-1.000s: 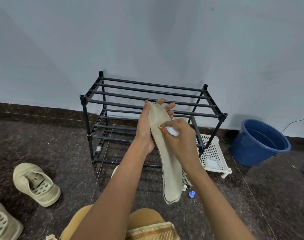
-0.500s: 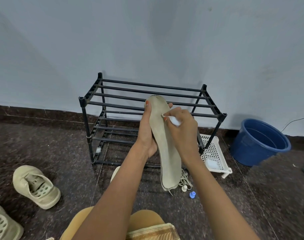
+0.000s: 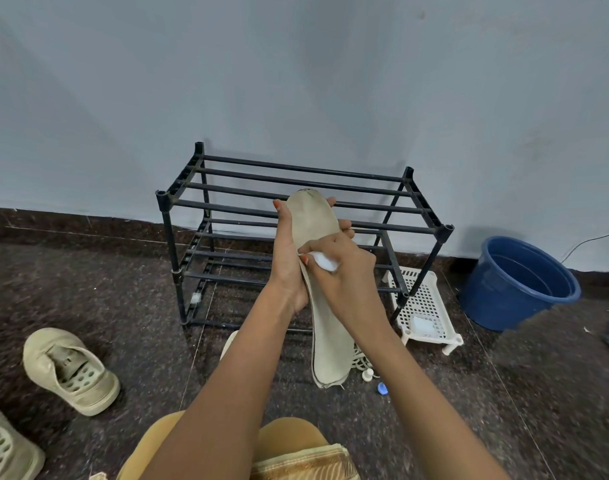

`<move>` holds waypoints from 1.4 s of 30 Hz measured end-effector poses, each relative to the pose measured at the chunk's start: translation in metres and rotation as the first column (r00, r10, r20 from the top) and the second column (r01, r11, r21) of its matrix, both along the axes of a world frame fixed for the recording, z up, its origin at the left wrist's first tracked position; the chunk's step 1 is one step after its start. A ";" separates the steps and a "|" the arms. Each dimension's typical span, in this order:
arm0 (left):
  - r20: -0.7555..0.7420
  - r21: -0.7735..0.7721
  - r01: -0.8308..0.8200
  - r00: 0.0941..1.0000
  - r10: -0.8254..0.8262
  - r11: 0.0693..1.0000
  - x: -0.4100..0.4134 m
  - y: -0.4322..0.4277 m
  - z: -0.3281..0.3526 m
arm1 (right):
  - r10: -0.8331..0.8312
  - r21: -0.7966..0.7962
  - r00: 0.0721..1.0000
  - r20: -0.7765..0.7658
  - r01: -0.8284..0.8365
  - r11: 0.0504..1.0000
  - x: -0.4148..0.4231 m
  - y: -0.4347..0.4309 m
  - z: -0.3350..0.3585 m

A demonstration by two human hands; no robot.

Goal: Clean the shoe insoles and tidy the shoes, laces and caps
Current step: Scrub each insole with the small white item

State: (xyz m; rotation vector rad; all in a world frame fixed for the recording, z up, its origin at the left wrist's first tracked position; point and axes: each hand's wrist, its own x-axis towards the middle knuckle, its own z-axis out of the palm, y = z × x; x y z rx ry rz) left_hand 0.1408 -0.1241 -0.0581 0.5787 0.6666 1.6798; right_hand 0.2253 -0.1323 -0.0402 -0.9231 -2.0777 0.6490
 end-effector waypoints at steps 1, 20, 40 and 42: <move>-0.010 -0.002 0.002 1.000 -0.002 1.000 0.000 0.000 0.001 | -0.024 0.035 0.999 0.023 0.023 0.999 0.000 0.001 -0.001; 0.037 -0.005 -0.005 0.999 0.005 1.000 -0.002 0.001 -0.003 | 0.021 -0.120 0.994 -0.103 -0.034 0.992 0.000 -0.008 0.000; 0.036 -0.004 0.007 0.999 -0.007 1.000 0.000 0.002 -0.004 | 0.030 -0.126 0.997 -0.075 -0.040 0.991 -0.001 0.000 -0.001; 0.035 0.004 0.004 0.999 -0.004 1.000 -0.002 0.003 -0.005 | 0.061 -0.131 0.995 -0.082 -0.072 0.989 0.004 -0.003 -0.002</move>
